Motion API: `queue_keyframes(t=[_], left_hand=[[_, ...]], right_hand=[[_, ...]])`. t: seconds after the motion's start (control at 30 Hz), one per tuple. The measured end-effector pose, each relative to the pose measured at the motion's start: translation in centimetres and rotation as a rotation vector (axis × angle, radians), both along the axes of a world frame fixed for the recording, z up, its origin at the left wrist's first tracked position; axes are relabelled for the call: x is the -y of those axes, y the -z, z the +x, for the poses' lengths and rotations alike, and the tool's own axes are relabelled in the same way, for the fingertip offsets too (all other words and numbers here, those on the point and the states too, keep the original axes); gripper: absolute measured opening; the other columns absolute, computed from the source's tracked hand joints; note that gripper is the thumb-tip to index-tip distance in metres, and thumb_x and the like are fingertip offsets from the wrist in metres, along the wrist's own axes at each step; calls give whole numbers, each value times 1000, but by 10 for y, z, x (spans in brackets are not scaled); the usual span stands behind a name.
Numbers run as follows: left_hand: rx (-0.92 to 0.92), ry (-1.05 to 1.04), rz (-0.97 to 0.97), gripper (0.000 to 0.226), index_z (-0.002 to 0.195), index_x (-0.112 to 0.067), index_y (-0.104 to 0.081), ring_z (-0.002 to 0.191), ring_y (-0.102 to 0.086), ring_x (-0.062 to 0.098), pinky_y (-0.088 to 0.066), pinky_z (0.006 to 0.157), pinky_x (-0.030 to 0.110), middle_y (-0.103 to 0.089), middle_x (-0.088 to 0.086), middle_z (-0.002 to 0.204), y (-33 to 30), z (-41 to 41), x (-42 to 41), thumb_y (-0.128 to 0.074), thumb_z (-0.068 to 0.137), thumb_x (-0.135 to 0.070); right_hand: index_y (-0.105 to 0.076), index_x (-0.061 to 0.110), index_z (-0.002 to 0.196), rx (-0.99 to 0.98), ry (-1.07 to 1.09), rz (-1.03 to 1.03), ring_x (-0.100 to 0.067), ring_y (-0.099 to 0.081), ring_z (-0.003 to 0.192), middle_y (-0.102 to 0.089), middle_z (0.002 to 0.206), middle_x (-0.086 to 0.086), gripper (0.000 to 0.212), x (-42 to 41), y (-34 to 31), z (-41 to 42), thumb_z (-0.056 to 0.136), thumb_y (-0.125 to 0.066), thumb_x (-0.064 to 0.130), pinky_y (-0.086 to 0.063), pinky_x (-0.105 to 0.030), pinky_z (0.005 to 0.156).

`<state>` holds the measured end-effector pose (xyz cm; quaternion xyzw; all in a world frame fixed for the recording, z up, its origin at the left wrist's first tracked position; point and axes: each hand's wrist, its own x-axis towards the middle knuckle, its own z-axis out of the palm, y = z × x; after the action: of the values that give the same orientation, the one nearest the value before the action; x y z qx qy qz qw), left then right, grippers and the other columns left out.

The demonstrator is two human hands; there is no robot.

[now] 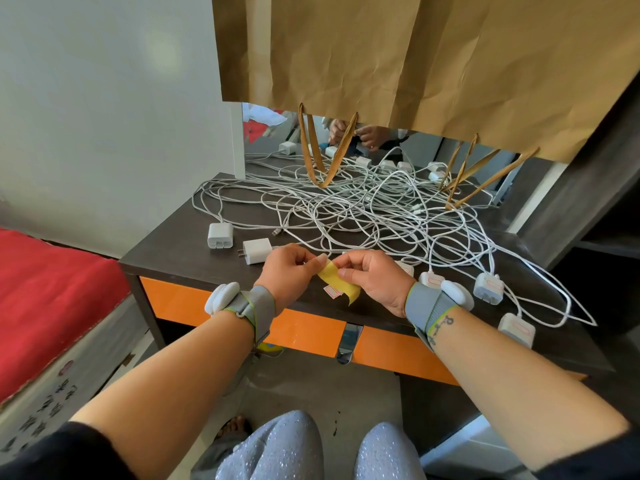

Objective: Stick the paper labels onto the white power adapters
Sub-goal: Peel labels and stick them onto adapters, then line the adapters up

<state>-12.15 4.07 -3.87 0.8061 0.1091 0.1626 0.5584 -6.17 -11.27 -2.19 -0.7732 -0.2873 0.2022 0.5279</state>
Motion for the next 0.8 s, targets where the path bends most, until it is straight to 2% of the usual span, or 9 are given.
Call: queue_keyframes(t=[0.1,0.17,0.23,0.33,0.4,0.47,0.57,0.7,0.8], left_hand=[[9,-2,53,28,58,-23,-59,60,-46,14,-41,61,33,-51,1,68,2,0,-1,-65,84,-33],[11,-2,74,27,61,-22,-60,61,-47,15,-43,62,35,-52,3,69,4,1,-2,-64,84,-34],[6,-6,91,25,66,-19,-63,57,-45,12,-40,57,31,-51,0,67,5,1,-4,-63,85,-34],[-7,-21,60,23,67,-21,-62,42,-41,4,-35,48,22,-50,-8,52,6,3,-11,-61,87,-33],[-21,-63,28,23,66,-22,-62,37,-41,3,-38,47,22,-52,-7,41,4,7,-23,-61,87,-32],[-21,-106,37,23,64,-23,-62,34,-44,4,-41,48,22,-55,-6,37,0,10,-38,-62,87,-28],[-15,-91,116,24,64,-23,-61,34,-50,2,-46,46,15,-59,0,45,-6,15,-56,-60,88,-19],[-45,-4,182,23,70,-15,-57,37,-54,2,-50,47,13,-62,5,55,-8,25,-67,-53,92,-10],[-22,56,288,15,78,-5,-59,41,-56,-2,-45,46,7,-58,3,63,-7,31,-68,-53,91,-6]], right_hand=[[-65,13,94,-7,-7,4,-12,-58,75,-63,80,-2,19,1,0,1,89,-53,0,-49,-13,56],[-65,18,88,-10,-14,-1,-11,-59,74,-64,79,0,22,1,0,1,89,-53,0,-49,-14,59],[-66,20,85,-18,-10,-10,-10,-59,73,-64,78,0,24,1,0,2,88,-53,0,-50,-16,62],[-66,20,82,-36,25,-32,-9,-59,69,-64,76,0,24,0,2,4,88,-54,0,-49,-16,60],[-66,17,82,-31,96,-64,-10,-57,68,-63,75,-1,20,0,4,8,87,-54,1,-48,-17,58],[-66,13,83,14,199,-128,-13,-52,70,-59,77,-4,14,3,9,13,86,-55,4,-43,-22,63],[-65,10,81,33,304,-175,-14,-47,73,-57,78,-3,9,9,21,16,84,-57,8,-37,-25,67],[-56,22,65,73,352,-156,1,-44,63,-48,65,17,24,13,34,17,84,-58,7,-35,-4,52],[-59,22,70,98,355,-187,-3,-45,61,-50,62,11,19,14,39,17,84,-59,10,-37,-11,55]])
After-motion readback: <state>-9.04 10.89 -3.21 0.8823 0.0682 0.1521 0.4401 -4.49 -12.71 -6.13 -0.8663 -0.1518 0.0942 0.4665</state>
